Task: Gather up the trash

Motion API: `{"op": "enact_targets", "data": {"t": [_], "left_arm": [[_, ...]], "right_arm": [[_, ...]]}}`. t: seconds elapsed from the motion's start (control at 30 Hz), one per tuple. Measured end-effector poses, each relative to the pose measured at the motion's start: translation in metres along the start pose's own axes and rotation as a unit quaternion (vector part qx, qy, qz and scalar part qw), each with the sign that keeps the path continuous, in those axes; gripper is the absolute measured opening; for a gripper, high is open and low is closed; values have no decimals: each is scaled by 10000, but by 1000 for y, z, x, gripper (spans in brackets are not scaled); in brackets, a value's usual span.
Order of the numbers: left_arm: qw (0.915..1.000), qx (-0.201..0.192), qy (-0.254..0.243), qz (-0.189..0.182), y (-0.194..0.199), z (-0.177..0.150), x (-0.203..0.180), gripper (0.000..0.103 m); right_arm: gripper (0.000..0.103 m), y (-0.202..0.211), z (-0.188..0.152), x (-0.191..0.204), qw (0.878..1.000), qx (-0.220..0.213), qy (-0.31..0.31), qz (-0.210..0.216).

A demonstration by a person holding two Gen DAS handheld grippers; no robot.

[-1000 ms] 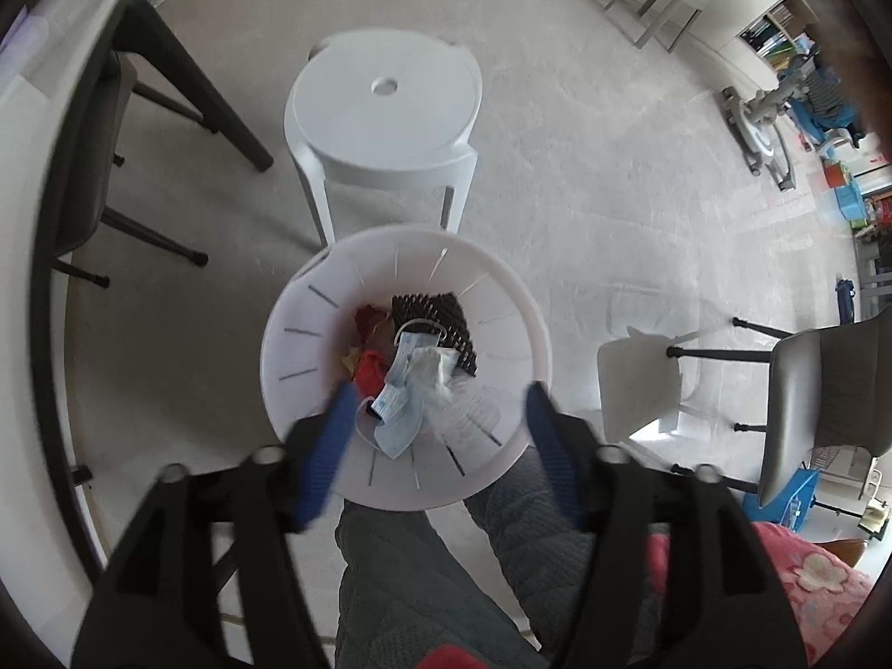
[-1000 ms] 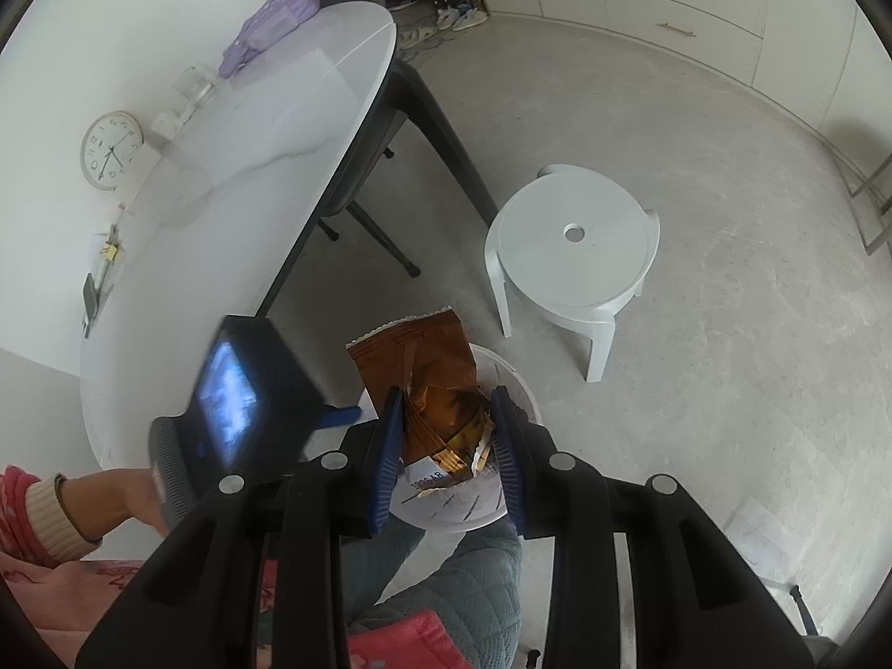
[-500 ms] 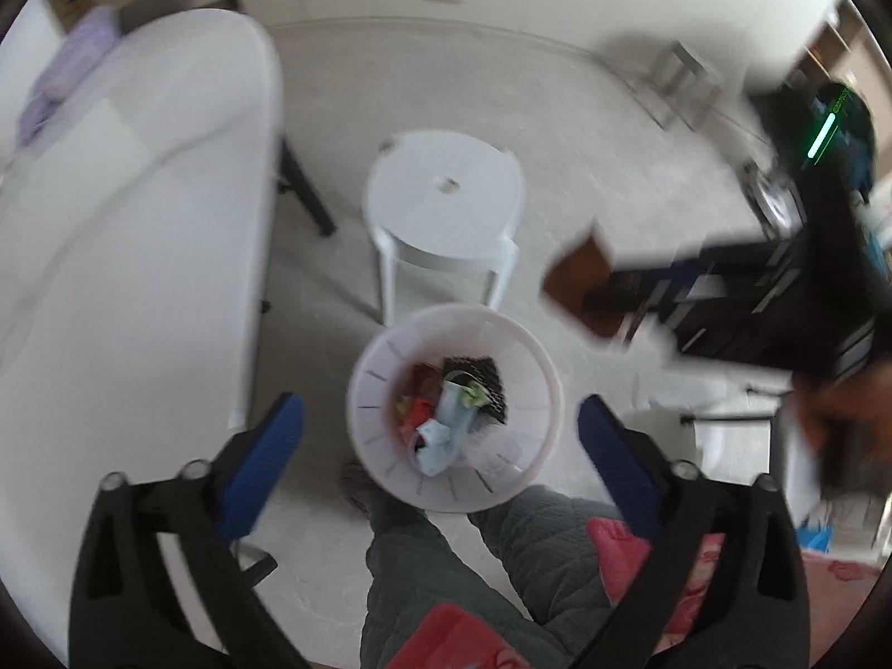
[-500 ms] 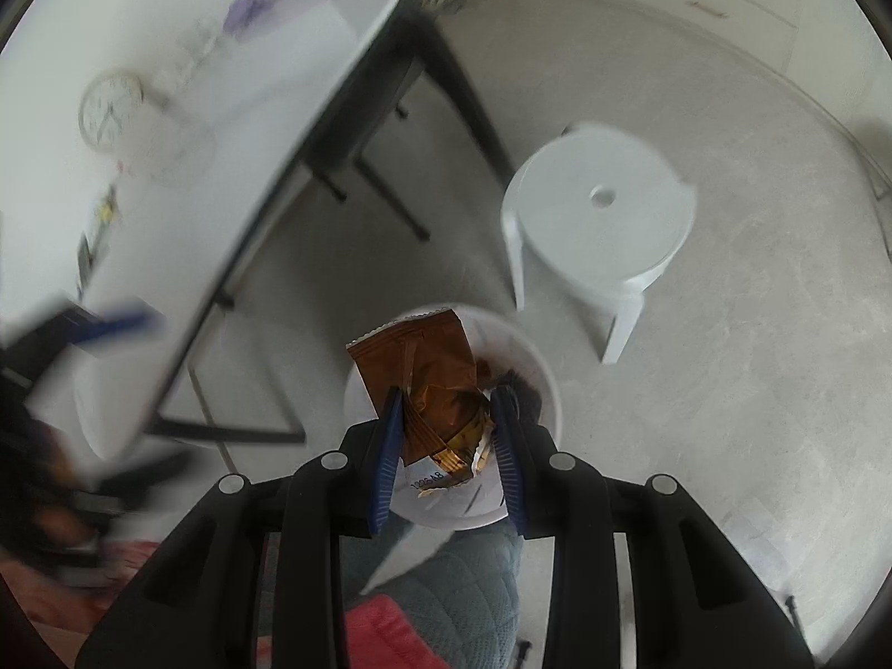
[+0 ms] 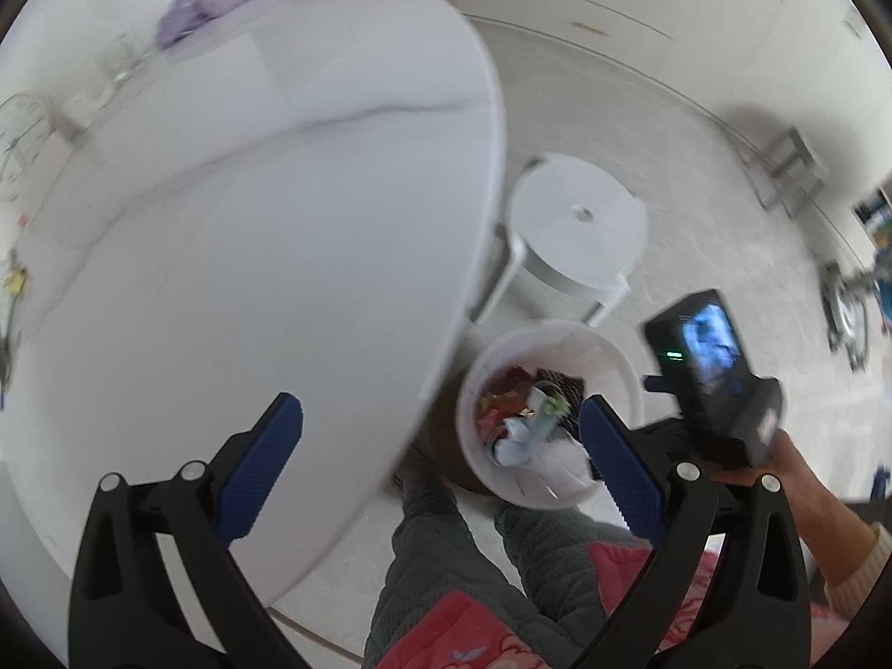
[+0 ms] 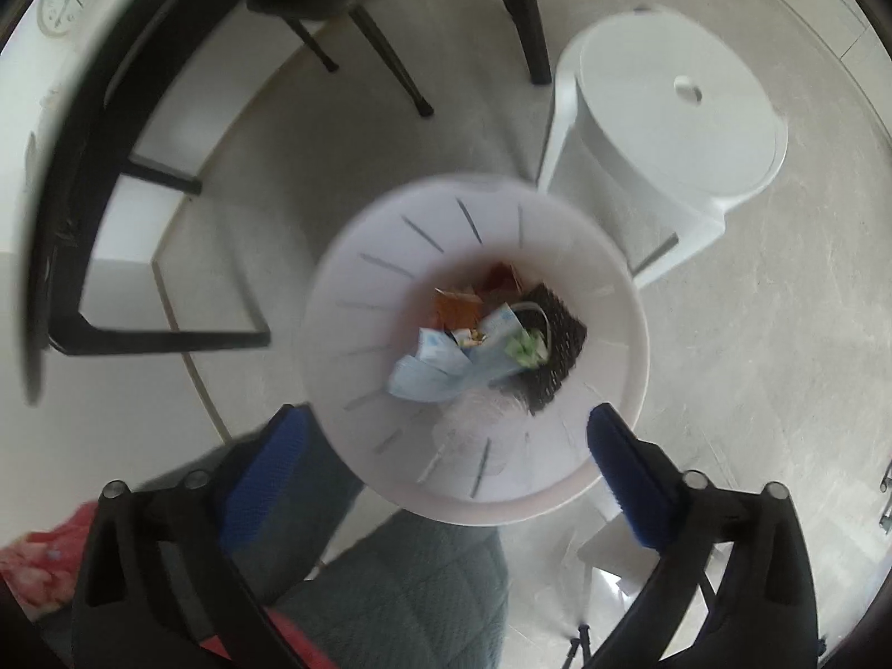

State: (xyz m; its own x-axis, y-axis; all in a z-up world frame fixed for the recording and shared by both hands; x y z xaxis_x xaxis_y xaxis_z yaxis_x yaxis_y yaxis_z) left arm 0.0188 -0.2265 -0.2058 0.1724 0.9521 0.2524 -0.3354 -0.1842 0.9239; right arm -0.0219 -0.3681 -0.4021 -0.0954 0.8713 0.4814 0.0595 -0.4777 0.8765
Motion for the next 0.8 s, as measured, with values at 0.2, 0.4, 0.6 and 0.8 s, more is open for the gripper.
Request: {"op": "enact_targets", "data": {"t": [0.2,0.4,0.6,0.8], "left_arm": [[9944,-342,838,539,23,35,73,95],[9742,-1037,1573,1239,75,81,159,95],[9420,-1556,2416,1734,136,114,227,95],[9281,-1569,2850,1812,157,120,254,95]], "right_arm": [[101,83,58,70,9944,-684,650,-482],[101,187,134,165,9745,-1742,1343,-447],[101,274,183,254,9499,-2457,1924,-174],[101,334,198,310,9212,-3103,2345,-110]]}}
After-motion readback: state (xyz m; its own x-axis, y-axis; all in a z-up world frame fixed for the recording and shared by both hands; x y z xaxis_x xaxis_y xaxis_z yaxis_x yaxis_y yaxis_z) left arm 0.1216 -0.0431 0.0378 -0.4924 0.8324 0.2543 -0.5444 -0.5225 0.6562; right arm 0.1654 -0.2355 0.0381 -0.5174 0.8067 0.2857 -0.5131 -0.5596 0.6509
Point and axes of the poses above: each gripper's, at about its wrist camera, not at the fingertips, and y roughly against the way its jaws point, x to its left, z to its top, the point moved 8 cm from there along -y, roughly the way its jaws point, and after that the axes turned 13 degrees about z, right-handed, at the moved point
